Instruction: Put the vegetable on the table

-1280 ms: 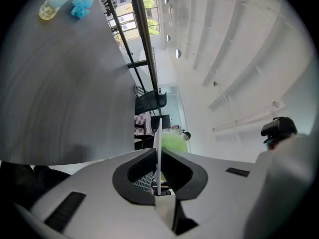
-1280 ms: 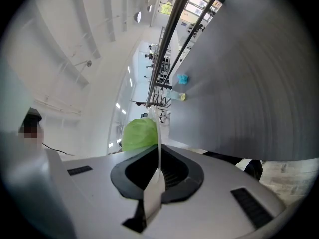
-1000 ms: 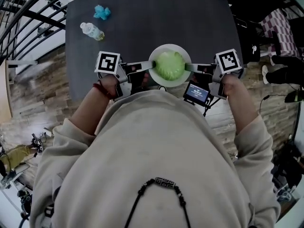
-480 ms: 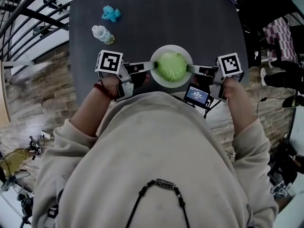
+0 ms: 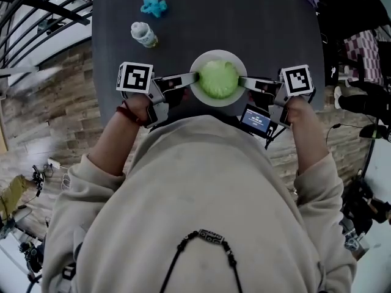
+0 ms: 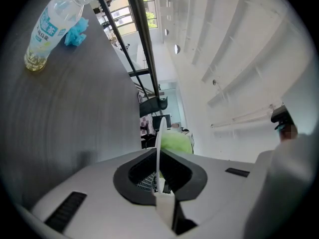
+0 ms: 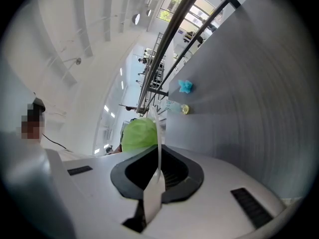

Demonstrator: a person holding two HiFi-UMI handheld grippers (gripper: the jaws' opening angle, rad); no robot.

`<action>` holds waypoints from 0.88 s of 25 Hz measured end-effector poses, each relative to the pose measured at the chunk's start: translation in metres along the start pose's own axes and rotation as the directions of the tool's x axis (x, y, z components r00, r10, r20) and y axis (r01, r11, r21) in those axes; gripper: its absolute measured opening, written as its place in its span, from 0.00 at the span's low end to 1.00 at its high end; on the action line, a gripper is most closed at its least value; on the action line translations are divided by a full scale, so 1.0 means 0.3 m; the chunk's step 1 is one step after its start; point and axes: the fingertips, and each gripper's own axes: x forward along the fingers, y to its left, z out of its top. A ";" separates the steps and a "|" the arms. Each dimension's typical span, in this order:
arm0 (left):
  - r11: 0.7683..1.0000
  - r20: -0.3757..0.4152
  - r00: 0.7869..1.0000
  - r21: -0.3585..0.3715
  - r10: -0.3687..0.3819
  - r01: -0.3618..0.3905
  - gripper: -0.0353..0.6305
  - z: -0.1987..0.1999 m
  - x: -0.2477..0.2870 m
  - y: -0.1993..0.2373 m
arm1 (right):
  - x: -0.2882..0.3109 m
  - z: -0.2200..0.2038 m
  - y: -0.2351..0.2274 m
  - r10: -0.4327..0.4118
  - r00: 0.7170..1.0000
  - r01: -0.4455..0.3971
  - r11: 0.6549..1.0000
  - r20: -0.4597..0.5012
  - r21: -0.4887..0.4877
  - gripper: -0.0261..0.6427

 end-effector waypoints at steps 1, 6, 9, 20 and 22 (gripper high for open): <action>1.000 0.010 1.000 0.004 0.006 -0.006 0.09 0.005 -0.006 0.002 | 0.004 0.007 0.003 -0.003 1.000 0.003 1.000 -0.005 -0.007 0.08; 1.000 0.063 0.998 0.006 -0.002 0.001 0.09 0.022 -0.020 -0.008 | 0.014 0.033 0.024 0.009 1.000 -0.010 1.000 -0.029 -0.026 0.08; 1.000 0.094 0.996 -0.003 0.015 -0.015 0.09 0.029 -0.026 -0.007 | 0.018 0.055 0.012 0.002 0.998 -0.005 0.999 -0.058 -0.048 0.08; 1.000 0.166 0.986 -0.009 0.027 -0.025 0.09 0.052 -0.029 0.007 | 0.041 0.096 -0.006 0.034 0.992 -0.042 0.997 -0.124 -0.063 0.08; 0.999 0.172 0.984 -0.016 0.038 -0.036 0.09 0.050 -0.029 0.015 | 0.042 0.099 -0.013 0.038 0.990 -0.047 0.997 -0.134 -0.059 0.08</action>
